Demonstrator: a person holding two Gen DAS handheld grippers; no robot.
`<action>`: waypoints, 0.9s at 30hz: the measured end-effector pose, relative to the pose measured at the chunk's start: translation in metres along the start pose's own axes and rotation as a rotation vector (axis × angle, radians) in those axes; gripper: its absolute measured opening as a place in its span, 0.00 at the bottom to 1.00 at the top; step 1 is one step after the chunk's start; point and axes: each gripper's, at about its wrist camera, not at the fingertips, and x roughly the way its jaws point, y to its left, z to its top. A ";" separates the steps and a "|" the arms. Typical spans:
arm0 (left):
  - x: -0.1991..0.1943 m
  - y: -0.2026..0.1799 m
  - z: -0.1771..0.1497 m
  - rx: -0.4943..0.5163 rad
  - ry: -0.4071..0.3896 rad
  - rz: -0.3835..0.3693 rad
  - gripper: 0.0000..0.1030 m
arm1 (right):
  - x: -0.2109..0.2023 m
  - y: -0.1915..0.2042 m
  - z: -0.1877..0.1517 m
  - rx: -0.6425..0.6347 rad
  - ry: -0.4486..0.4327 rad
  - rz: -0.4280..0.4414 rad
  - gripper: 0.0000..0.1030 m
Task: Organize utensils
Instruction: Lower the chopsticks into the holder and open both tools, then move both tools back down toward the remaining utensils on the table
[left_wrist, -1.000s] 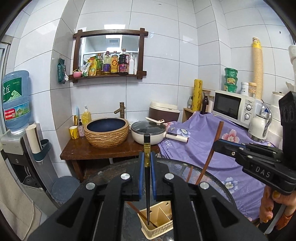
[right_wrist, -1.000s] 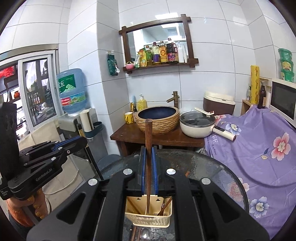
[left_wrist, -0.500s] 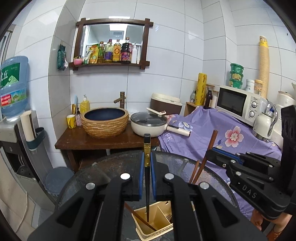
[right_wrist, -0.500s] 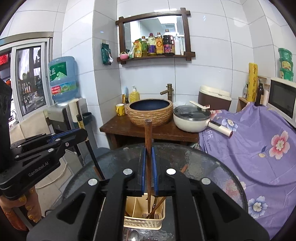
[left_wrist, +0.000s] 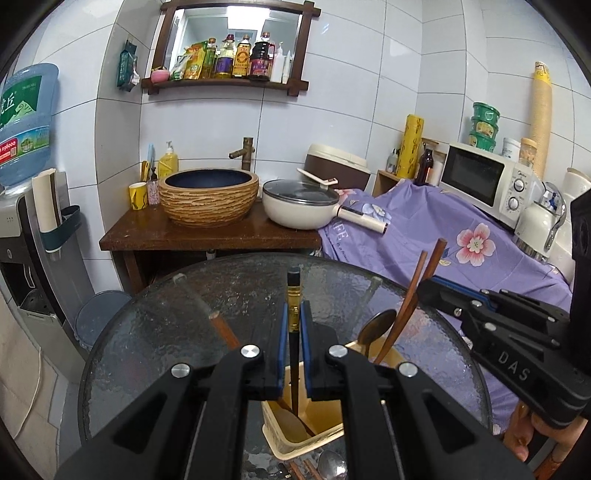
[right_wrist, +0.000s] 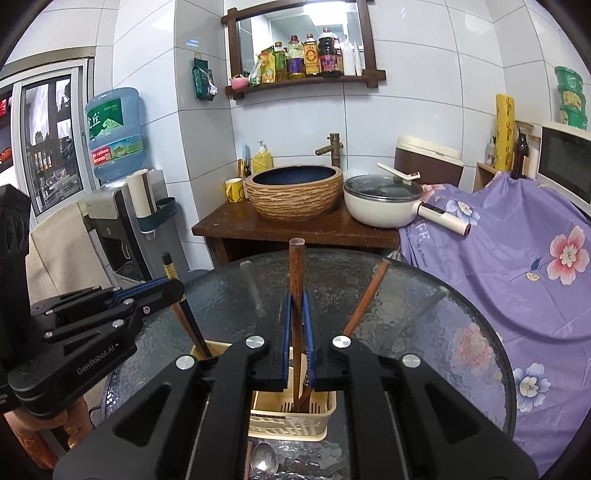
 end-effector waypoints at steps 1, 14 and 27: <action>0.002 0.001 -0.002 -0.003 0.006 0.000 0.07 | 0.002 0.000 -0.002 0.002 0.003 -0.001 0.07; 0.012 0.006 -0.016 0.003 0.029 0.007 0.13 | 0.006 -0.011 -0.015 0.026 -0.011 -0.014 0.08; -0.034 0.026 -0.069 -0.071 -0.031 0.069 0.81 | -0.025 -0.025 -0.074 0.072 -0.030 -0.016 0.50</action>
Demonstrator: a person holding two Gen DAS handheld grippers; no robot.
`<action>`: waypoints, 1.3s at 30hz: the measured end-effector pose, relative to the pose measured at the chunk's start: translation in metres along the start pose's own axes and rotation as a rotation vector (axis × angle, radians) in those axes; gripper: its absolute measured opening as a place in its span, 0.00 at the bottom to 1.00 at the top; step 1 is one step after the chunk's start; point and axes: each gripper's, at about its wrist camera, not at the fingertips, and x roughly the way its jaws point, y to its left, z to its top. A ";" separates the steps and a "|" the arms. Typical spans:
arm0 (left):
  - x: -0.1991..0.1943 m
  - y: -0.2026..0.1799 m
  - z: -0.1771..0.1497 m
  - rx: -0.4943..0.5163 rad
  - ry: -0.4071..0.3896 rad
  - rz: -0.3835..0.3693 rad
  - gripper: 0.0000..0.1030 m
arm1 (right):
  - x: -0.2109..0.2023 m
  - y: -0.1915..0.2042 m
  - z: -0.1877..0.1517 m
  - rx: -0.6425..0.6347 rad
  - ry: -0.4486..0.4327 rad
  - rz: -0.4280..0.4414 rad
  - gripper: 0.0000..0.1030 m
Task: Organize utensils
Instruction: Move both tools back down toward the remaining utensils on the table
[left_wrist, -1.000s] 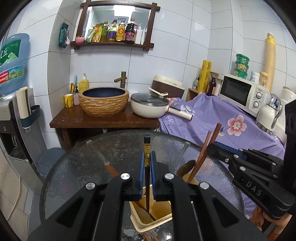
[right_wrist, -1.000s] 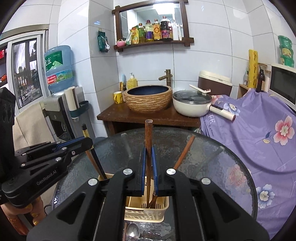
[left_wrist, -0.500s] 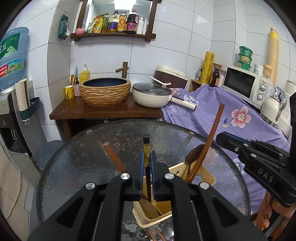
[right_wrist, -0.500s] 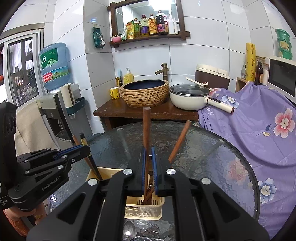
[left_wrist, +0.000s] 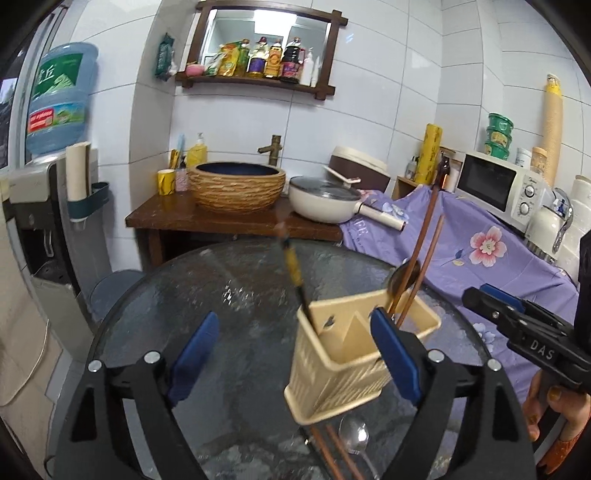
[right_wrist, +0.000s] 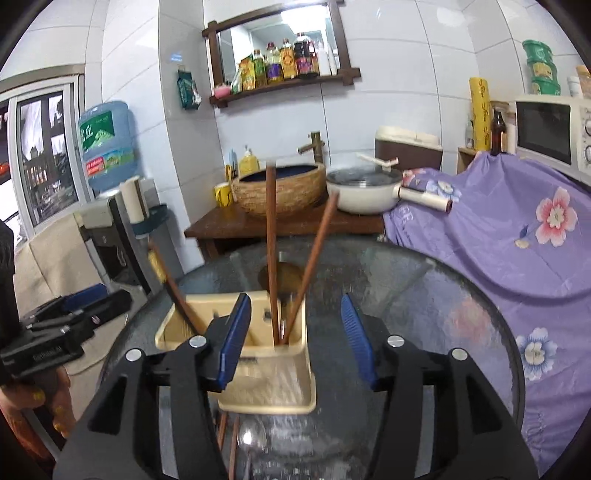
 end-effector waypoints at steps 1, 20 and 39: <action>-0.001 0.003 -0.008 -0.005 0.012 0.013 0.81 | 0.000 0.000 -0.006 -0.001 0.015 0.002 0.50; 0.027 0.010 -0.121 0.088 0.311 0.103 0.73 | 0.054 0.036 -0.147 -0.083 0.411 0.019 0.50; 0.042 -0.004 -0.138 0.086 0.399 0.028 0.48 | 0.075 0.060 -0.167 -0.174 0.519 -0.005 0.50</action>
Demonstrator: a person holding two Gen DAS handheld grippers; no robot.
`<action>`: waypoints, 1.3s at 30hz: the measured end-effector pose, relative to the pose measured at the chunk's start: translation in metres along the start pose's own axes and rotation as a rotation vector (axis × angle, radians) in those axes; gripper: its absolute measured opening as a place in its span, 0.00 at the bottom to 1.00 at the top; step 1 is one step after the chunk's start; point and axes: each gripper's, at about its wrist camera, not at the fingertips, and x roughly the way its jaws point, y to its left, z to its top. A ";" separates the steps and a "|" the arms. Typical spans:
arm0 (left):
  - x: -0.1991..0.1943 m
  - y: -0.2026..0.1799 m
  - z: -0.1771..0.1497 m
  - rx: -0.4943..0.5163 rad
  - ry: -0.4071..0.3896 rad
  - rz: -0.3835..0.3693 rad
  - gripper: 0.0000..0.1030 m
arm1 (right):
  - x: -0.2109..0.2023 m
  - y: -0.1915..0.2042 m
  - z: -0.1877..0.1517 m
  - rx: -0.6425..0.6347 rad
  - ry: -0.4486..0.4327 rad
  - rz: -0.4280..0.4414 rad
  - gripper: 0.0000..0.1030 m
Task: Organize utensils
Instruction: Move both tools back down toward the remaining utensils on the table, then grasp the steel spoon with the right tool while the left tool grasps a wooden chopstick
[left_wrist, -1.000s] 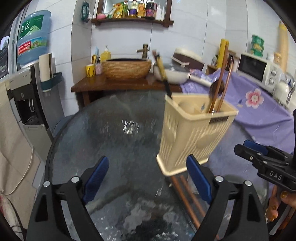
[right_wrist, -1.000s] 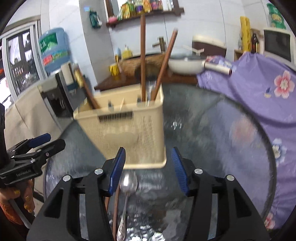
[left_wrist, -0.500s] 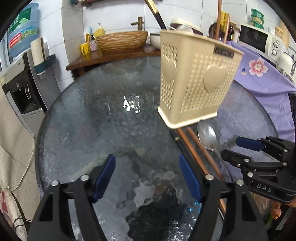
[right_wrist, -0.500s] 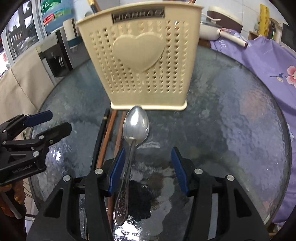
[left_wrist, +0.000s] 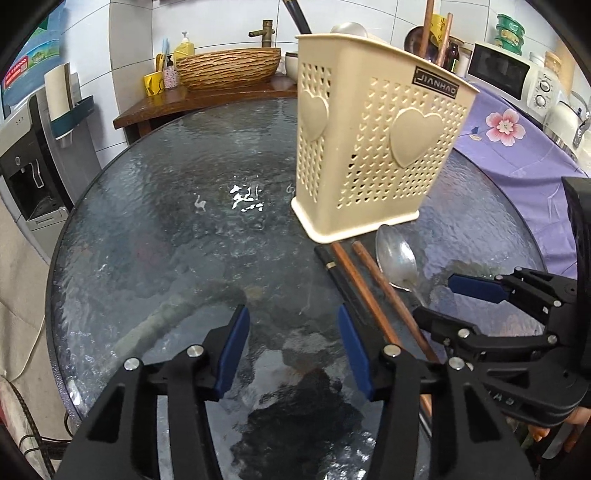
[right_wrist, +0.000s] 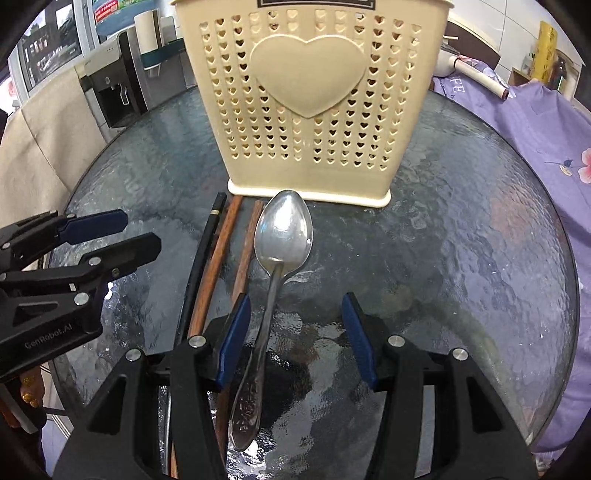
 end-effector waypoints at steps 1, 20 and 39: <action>0.001 -0.001 0.001 0.000 0.000 -0.003 0.48 | 0.001 0.001 0.000 -0.003 0.003 -0.010 0.50; 0.031 -0.021 0.011 0.028 0.052 -0.025 0.47 | -0.003 -0.008 -0.001 0.004 -0.002 -0.023 0.50; 0.032 0.008 0.019 0.012 0.060 0.007 0.41 | 0.012 0.000 0.026 -0.073 0.021 0.024 0.50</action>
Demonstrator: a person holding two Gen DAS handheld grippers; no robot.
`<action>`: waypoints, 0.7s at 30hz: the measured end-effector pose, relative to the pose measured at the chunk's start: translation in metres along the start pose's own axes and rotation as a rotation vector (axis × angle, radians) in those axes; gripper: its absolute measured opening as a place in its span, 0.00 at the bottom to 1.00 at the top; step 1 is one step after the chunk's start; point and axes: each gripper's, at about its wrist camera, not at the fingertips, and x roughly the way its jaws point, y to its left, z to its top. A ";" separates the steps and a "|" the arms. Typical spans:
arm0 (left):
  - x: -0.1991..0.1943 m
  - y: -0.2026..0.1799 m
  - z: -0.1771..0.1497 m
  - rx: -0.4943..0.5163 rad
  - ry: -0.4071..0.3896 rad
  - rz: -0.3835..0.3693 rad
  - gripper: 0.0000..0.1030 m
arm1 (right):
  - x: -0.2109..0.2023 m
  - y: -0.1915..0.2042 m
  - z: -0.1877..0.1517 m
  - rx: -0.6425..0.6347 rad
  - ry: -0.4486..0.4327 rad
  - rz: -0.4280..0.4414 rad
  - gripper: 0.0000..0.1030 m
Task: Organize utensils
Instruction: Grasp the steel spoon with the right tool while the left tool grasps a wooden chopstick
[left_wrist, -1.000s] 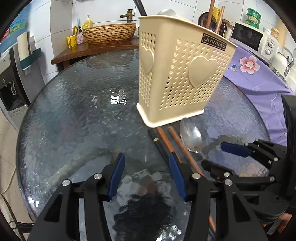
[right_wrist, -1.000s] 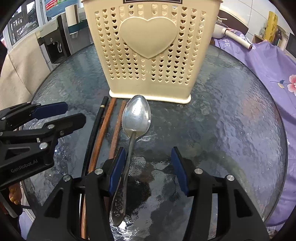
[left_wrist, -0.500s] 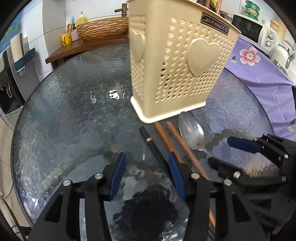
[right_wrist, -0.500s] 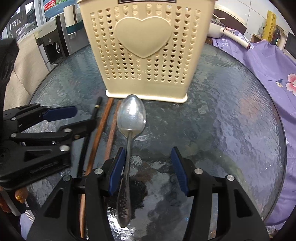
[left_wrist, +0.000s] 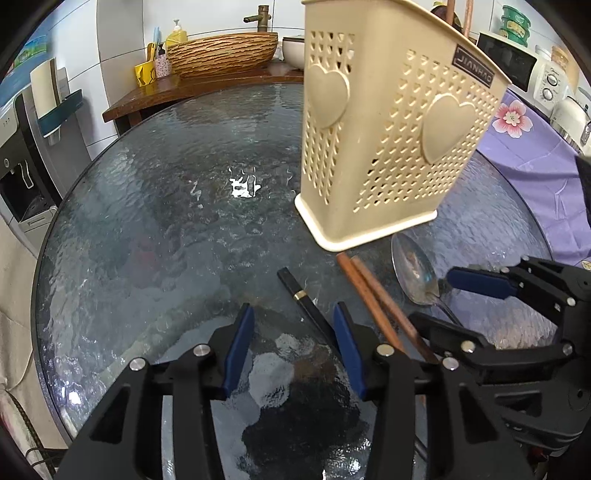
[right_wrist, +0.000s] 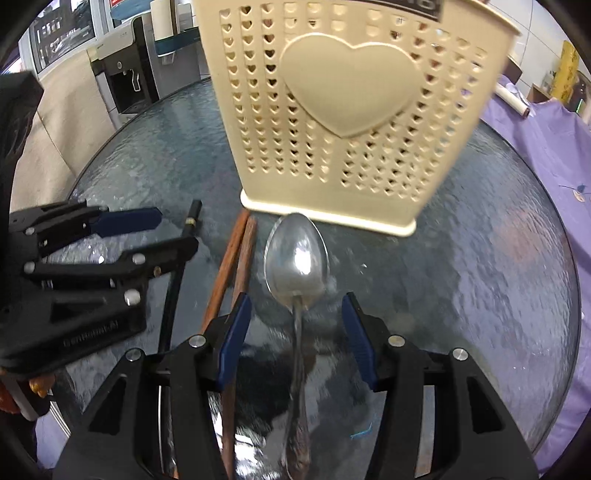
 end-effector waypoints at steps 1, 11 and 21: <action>0.001 0.001 0.001 0.000 0.001 0.000 0.39 | 0.002 0.000 0.003 0.002 -0.003 -0.001 0.50; 0.005 0.005 0.009 -0.007 0.004 -0.001 0.24 | 0.015 0.009 0.023 0.027 -0.009 -0.019 0.50; 0.008 0.011 0.013 -0.009 0.005 -0.012 0.18 | 0.016 0.005 0.029 0.008 -0.009 -0.012 0.37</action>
